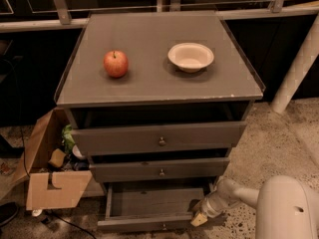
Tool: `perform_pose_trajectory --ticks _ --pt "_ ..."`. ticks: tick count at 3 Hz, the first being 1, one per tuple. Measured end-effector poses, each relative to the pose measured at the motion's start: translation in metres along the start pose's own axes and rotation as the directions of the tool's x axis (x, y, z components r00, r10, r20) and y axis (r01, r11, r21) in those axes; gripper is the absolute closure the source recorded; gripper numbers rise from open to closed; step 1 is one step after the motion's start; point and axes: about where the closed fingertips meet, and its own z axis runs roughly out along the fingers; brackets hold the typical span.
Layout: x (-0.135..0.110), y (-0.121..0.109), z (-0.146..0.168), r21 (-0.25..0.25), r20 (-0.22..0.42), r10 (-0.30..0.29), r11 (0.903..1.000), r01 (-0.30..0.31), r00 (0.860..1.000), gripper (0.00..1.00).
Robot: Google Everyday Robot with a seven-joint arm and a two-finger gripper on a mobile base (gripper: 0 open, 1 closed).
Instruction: Open bottom drawer
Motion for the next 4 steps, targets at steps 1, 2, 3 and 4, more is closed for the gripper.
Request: perform_pose_trajectory --ticks 1,2,3,4 --pt "0.006 0.008 -0.001 -0.001 -0.003 0.016 0.9999 -0.016 1.0 1.0" --pt "0.006 0.008 -0.001 -0.001 -0.003 0.016 0.9999 -0.016 1.0 1.0" --pt "0.016 0.024 -0.001 -0.006 -0.007 0.041 0.9991 -0.041 0.999 1.0" --pt "0.017 0.026 -0.001 -0.007 -0.007 0.044 0.999 -0.044 0.999 1.0"
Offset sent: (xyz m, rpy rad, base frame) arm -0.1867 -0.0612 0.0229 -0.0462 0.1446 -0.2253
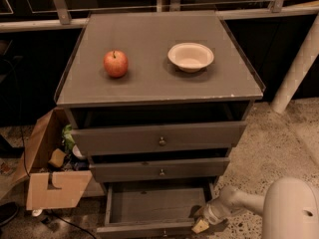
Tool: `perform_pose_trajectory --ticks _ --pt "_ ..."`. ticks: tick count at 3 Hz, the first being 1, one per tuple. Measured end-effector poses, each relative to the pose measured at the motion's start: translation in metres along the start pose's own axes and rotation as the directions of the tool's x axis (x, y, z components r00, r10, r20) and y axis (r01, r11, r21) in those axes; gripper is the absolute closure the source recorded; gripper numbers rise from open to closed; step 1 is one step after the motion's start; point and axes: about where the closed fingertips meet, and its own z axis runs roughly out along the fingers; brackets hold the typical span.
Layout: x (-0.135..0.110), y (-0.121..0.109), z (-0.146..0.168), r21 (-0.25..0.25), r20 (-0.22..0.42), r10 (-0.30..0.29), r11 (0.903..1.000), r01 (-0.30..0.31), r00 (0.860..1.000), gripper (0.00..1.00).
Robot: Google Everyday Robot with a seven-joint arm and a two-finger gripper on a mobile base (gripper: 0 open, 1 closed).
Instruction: Open bottom drawer
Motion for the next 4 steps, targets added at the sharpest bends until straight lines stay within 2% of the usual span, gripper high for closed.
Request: perform_pose_trajectory --ticks 1,2,4 --pt "0.007 0.01 0.0 -0.009 0.002 0.022 0.9997 -0.022 1.0 1.0" --pt "0.006 0.011 0.0 -0.009 0.002 0.023 0.9997 -0.023 1.0 1.0" --pt "0.025 0.034 -0.001 -0.015 -0.01 0.075 0.9971 -0.075 0.997 1.0"
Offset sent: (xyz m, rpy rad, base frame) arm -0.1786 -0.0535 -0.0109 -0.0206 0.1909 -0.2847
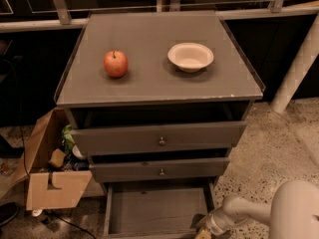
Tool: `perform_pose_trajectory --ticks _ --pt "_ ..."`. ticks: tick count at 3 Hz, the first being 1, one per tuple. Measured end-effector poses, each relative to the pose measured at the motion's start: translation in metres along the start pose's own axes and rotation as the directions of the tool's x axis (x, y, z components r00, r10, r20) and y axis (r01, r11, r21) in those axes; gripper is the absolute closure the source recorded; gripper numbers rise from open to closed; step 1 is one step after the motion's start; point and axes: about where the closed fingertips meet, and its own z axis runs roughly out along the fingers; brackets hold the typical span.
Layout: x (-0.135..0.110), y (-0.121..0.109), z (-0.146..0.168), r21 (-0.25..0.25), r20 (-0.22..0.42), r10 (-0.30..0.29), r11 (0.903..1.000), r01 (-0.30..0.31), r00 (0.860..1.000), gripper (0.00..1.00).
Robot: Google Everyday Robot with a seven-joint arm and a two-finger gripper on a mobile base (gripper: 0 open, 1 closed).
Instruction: Open bottom drawer
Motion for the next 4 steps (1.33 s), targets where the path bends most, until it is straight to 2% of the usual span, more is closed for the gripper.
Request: perform_pose_trajectory --ticks 1,2,4 --pt "0.0 0.0 0.0 0.0 0.0 0.0 1.0 0.0 1.0 1.0" --pt "0.011 0.012 0.002 -0.014 -0.005 0.029 0.9995 -0.029 1.0 1.0" --pt "0.021 0.01 -0.006 0.016 -0.008 0.076 0.997 -0.076 0.997 1.0"
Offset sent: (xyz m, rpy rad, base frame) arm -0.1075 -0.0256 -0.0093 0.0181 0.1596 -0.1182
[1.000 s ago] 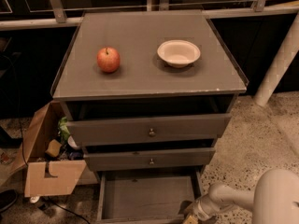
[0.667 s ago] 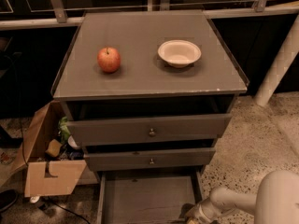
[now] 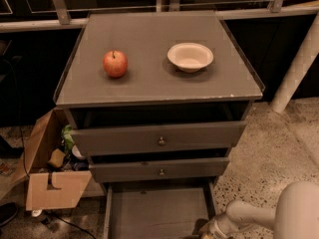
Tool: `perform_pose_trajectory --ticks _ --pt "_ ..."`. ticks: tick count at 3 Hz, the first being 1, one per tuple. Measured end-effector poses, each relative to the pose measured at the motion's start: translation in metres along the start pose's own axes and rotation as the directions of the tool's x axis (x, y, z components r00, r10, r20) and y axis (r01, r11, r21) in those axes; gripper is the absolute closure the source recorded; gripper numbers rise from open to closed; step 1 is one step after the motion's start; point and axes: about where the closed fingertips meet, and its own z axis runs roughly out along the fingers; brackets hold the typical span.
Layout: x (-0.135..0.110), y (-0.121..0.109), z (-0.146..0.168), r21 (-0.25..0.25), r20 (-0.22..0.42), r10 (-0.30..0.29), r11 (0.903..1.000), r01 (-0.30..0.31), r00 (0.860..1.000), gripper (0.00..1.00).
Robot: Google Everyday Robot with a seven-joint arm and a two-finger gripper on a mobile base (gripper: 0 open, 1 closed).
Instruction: Open bottom drawer
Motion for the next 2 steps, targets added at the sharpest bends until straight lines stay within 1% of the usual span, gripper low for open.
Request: perform_pose_trajectory --ticks 1,2 --pt "0.005 0.0062 0.0014 -0.004 -0.002 0.012 0.9999 -0.012 1.0 1.0" --pt "0.005 0.0062 0.0014 -0.004 -0.003 0.012 0.9999 -0.012 1.0 0.83"
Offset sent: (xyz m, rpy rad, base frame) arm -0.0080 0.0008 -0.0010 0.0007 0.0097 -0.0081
